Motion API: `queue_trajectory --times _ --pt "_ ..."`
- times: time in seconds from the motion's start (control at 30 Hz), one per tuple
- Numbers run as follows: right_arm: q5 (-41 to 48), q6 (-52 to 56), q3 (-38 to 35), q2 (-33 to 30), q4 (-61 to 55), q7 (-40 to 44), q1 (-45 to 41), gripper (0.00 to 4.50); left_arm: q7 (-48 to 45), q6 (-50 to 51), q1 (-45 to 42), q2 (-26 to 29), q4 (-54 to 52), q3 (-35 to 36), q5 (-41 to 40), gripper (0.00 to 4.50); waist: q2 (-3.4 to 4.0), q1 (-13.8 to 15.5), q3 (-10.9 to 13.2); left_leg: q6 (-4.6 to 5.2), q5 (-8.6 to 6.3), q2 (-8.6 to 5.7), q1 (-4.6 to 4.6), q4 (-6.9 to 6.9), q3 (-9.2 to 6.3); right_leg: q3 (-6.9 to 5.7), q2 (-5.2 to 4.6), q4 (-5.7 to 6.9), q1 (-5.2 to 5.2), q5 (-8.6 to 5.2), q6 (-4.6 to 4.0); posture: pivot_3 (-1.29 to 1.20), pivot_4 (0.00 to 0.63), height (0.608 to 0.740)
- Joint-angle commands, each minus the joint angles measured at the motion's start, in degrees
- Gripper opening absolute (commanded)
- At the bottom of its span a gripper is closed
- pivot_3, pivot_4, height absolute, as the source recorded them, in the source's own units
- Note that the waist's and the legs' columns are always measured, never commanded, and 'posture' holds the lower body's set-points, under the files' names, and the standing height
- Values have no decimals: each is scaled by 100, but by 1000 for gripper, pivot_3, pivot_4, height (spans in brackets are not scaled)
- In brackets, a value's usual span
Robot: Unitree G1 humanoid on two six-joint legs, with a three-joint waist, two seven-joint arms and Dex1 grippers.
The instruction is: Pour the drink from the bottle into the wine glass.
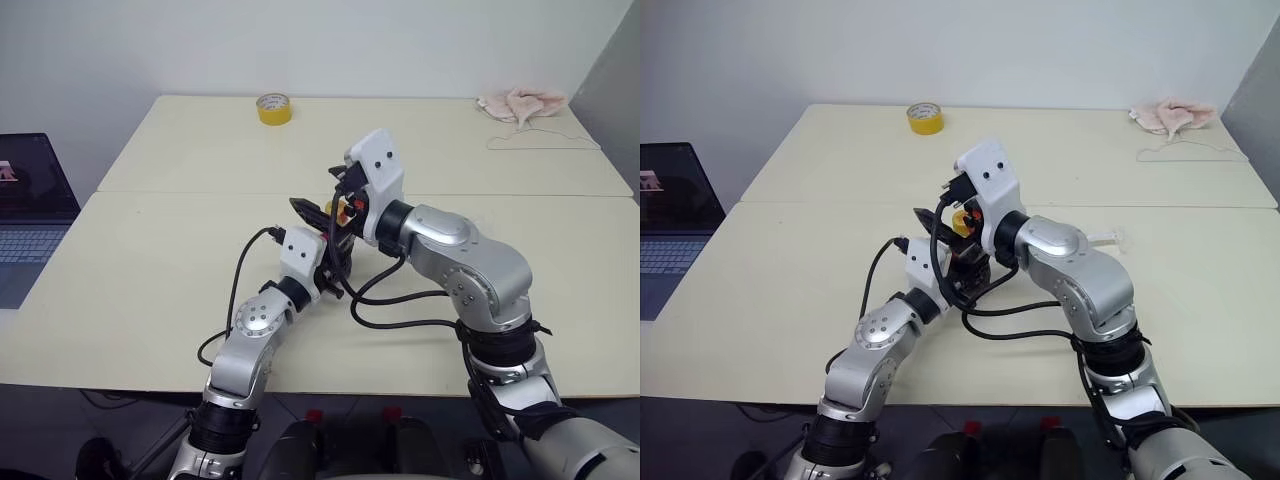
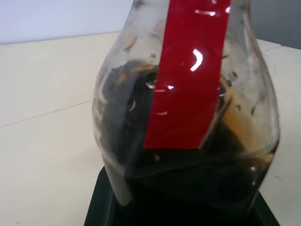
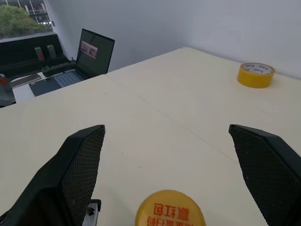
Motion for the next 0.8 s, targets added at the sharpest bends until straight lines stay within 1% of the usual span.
queue_trajectory --times 0.03,0.23,0.4,0.8 --pt "-21 -4 -140 75 -27 -77 -150 4500 13 -197 -69 -38 -307 -38 16 1043 0 0 0 0 0 0 0 0 0 0 0 0 0 0 0 0 150 740" --pt "10 40 -284 0 -19 -76 -99 4500 -5 -396 -26 -108 -300 -7 -18 1043 1 0 0 0 0 0 0 -1 0 0 0 0 -1 0 0 0 150 740" --pt "69 93 -416 -185 -82 -26 35 4500 -12 -525 5 -114 -272 12 -8 1043 1 1 0 0 0 0 0 -2 0 0 0 -1 0 0 0 0 150 740" --pt "275 131 -804 -827 -375 248 427 4500 6 -640 2 -124 -224 39 -12 1007 0 2 0 0 0 0 0 -5 2 1 0 -2 0 0 0 0 150 740"
